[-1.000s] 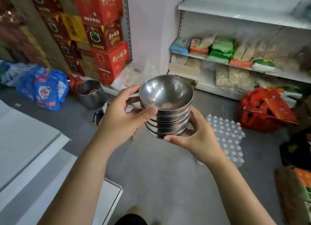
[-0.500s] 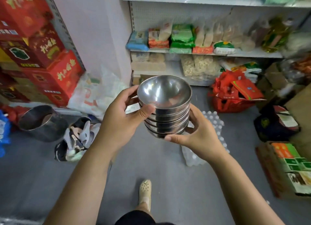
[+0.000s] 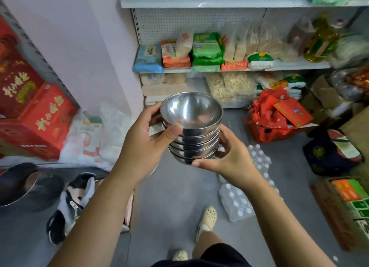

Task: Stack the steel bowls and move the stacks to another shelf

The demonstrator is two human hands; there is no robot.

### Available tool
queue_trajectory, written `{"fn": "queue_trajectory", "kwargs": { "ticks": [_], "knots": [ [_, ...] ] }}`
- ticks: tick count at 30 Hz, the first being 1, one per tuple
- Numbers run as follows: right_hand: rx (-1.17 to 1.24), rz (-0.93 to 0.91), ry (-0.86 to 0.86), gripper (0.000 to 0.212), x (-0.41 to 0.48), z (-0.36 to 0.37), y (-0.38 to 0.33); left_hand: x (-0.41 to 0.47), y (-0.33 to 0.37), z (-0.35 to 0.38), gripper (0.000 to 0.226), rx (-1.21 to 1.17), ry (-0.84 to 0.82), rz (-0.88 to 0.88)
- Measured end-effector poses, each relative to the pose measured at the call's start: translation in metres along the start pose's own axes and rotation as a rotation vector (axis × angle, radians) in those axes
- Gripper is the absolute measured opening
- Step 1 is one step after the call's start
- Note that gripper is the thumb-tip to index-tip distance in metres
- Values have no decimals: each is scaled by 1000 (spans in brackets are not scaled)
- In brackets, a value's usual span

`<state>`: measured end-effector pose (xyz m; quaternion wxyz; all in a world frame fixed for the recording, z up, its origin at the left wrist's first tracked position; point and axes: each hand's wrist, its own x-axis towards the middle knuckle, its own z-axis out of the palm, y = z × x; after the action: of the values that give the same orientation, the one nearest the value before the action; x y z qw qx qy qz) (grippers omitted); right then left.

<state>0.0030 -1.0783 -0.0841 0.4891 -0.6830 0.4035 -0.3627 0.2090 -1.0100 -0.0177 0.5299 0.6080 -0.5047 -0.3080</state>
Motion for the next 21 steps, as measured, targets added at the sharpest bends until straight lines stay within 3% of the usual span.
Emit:
{"fn": "queue_trajectory", "kwargs": {
  "ticks": [4,21],
  "knots": [
    [-10,-29,-20,99,72,-7,8,65,-9,5,52,10,41,5],
    [-19,-123,-196,97,425,-86,20,377,-20,41,76,-27,216,38]
  ]
}}
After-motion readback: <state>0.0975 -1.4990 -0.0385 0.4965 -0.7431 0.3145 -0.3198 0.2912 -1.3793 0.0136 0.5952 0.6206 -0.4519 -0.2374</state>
